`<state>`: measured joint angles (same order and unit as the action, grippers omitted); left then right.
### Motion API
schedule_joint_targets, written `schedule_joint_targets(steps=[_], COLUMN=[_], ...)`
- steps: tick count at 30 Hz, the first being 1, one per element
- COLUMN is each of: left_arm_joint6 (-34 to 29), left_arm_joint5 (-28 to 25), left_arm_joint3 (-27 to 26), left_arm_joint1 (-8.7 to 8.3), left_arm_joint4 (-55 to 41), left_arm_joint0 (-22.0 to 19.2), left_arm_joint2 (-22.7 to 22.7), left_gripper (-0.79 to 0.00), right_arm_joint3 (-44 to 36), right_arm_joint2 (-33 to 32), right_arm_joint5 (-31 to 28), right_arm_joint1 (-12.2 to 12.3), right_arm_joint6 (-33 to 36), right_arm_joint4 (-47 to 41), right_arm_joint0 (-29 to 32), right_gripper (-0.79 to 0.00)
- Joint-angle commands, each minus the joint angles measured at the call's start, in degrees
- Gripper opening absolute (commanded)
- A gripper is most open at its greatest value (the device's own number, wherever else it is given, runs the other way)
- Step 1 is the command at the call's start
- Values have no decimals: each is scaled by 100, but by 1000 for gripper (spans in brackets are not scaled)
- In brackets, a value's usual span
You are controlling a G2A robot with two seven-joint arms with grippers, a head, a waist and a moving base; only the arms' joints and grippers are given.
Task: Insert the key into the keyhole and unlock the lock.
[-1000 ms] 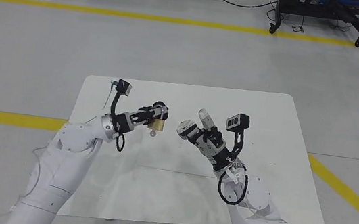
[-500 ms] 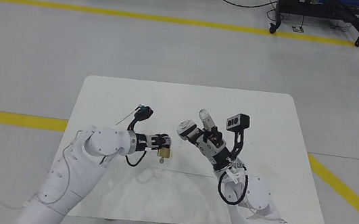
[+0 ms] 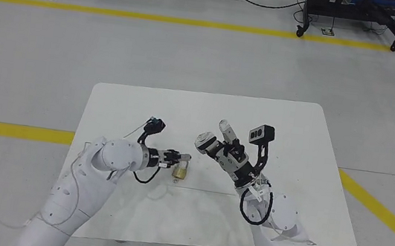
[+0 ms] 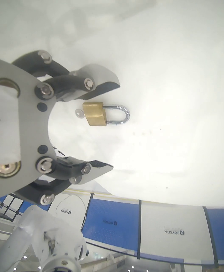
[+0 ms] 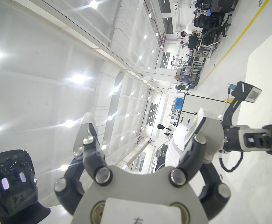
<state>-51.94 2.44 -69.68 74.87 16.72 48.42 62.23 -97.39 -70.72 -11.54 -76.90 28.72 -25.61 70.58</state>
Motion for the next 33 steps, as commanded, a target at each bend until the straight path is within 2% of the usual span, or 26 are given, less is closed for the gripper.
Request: schedule_joint_targets(steps=[1, 5, 10, 14, 16, 18, 20, 25, 26, 29, 33], left_arm_joint6=[103, 631, 1759, 2535, 3145, 3798, 4055, 4055, 4055, 4055, 4135], left_arm_joint5=[-224, -845, -1931, -2777, -3219, -3684, -3822, -3822, -3822, -3822, -3693], left_arm_joint3=[-180, -686, -1319, -1470, -1485, -1249, -966, -966, -966, -966, -1123], left_arm_joint1=[-34, -127, -218, -287, -345, -352, -373, -373, -373, -373, -382], left_arm_joint4=[-335, -687, -480, -36, 864, 1077, 1333, 1333, 1333, 1333, 1410], left_arm_joint0=[116, 411, 813, 1026, 1061, 1157, 1118, 1118, 1118, 1118, 1172], left_arm_joint2=[246, 806, 1373, 1765, 2045, 2143, 2260, 2260, 2260, 2260, 2277], left_gripper=[0, 0, 0, 0, 0, 0, 0, 0, 0, 0, 0], right_arm_joint3=[0, 0, 0, 0, 0, 0, 0, 1, -2, -155, -544], right_arm_joint2=[0, 0, 0, 0, 0, 0, 0, -21, -119, -505, -1166], right_arm_joint5=[0, 0, 0, 0, 0, 0, 0, -15, -107, -476, -686], right_arm_joint1=[0, 0, 0, 0, 0, 0, 0, 2, 20, 89, 173], right_arm_joint6=[0, 0, 0, 0, 0, 0, 0, -33, -187, -1095, -1644], right_arm_joint4=[0, 0, 0, 0, 0, 0, 0, 36, 348, 2035, 2906], right_arm_joint0=[0, 0, 0, 0, 0, 0, 0, 4, 16, 200, 541], right_gripper=[0, 0, 0, 0, 0, 0, 0, 0, 0, 0, 0])
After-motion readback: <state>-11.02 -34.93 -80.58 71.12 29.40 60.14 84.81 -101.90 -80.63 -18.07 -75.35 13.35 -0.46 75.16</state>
